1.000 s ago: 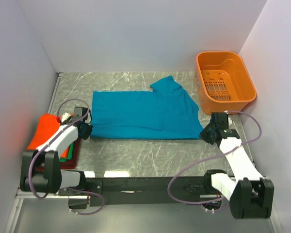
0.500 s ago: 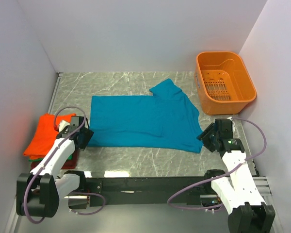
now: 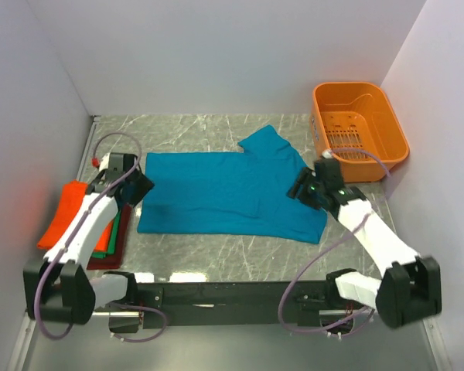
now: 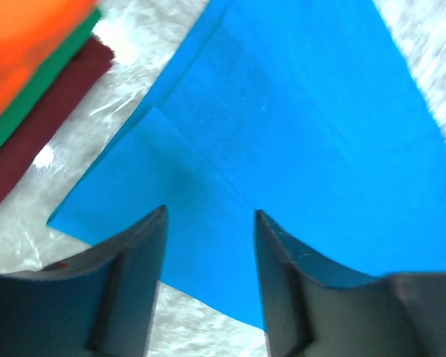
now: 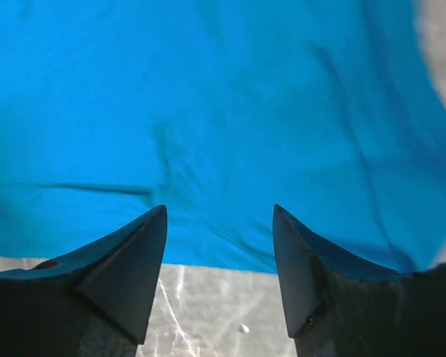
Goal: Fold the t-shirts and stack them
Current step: Fold the tshirt
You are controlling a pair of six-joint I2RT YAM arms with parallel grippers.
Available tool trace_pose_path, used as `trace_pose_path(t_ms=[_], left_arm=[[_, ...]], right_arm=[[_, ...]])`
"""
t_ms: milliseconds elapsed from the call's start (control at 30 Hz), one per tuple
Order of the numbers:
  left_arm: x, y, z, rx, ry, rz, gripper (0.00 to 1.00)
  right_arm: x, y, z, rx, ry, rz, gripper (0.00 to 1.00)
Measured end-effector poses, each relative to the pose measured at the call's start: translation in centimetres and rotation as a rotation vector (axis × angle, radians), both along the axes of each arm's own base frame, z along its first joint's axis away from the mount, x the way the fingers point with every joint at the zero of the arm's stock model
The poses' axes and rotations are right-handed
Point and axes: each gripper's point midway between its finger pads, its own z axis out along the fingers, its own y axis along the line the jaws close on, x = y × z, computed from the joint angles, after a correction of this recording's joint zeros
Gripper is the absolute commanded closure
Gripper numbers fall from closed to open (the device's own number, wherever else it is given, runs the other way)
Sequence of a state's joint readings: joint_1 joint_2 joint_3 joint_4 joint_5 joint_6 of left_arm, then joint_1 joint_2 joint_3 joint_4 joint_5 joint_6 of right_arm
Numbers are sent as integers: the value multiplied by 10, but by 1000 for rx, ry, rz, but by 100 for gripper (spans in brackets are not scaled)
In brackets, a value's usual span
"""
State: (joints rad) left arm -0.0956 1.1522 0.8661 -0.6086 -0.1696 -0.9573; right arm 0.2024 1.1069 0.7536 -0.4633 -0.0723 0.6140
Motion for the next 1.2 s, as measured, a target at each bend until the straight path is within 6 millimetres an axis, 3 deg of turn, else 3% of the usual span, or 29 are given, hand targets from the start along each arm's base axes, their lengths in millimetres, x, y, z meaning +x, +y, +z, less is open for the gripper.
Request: trace_pose_path(t_ms=[133,267,367,533,800,1200], left_arm=[[13,-8,-13,21,62,-96,52],[19,-14,-29,16,124,-147,53],[22,-18,-33,6,139,-170,53],[24,-23,-38,-12,157,-186,53],[23,-25,-44,-23,176,-192,53],[21,4,-64,58,245,21,61]], right_arm=[[35,37,7,-84,-26,105,57],[66,58,-5,-154,-16,153,60],[79,67,-27,-213,22,178,60],[81,89,-57,-285,78,241,63],[68,115,-84,-361,123,308,64],[65,115,-86,-402,124,292,64]])
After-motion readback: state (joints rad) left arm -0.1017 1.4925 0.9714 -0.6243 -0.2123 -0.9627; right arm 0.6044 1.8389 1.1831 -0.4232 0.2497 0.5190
